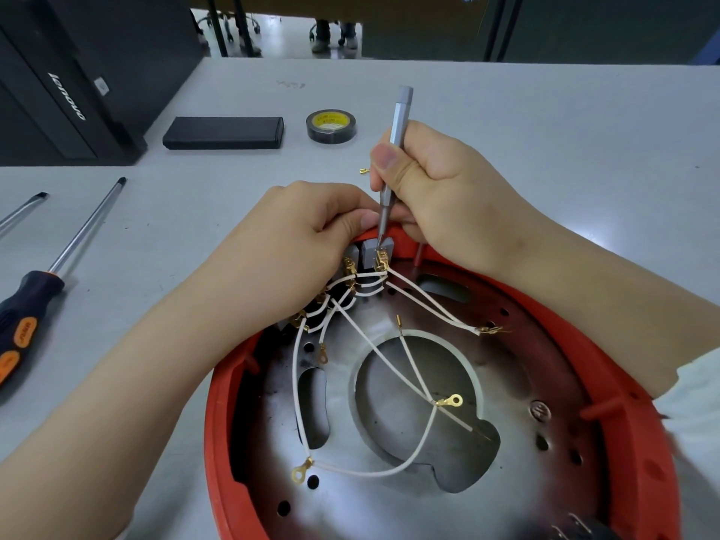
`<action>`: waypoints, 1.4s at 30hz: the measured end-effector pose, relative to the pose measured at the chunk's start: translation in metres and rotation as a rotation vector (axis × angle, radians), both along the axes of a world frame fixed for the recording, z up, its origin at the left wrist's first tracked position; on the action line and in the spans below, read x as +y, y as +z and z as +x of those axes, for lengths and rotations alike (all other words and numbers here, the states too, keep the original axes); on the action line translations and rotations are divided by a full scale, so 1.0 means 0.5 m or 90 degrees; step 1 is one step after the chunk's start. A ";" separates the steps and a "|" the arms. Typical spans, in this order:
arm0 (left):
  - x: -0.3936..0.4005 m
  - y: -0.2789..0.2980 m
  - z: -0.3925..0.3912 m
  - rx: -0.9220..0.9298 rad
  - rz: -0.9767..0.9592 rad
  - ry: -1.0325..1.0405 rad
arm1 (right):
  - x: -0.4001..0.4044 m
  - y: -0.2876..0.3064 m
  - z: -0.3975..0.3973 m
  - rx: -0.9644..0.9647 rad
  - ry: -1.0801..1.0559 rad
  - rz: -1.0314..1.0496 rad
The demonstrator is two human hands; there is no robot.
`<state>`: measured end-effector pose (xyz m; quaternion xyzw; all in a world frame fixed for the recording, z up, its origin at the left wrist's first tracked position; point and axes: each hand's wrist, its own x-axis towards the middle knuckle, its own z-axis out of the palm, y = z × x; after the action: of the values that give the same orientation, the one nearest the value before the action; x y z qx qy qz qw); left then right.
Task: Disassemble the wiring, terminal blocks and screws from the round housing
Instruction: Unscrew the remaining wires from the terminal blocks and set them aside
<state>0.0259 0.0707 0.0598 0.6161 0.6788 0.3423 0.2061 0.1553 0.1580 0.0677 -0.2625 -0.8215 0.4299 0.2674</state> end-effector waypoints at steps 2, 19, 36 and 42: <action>0.000 0.001 0.000 0.001 0.000 -0.003 | -0.001 0.002 0.000 -0.005 0.000 0.012; 0.000 0.004 0.002 0.048 0.002 -0.014 | -0.008 0.011 -0.010 -0.053 -0.005 0.034; 0.002 0.002 0.003 0.043 0.010 0.008 | -0.013 0.005 0.040 0.053 -0.072 -0.143; 0.002 0.002 0.006 0.046 0.009 0.015 | -0.013 0.004 0.035 0.023 -0.086 -0.120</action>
<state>0.0289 0.0718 0.0609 0.6217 0.6901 0.3274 0.1732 0.1727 0.1516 0.0696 -0.3334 -0.7527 0.4911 0.2848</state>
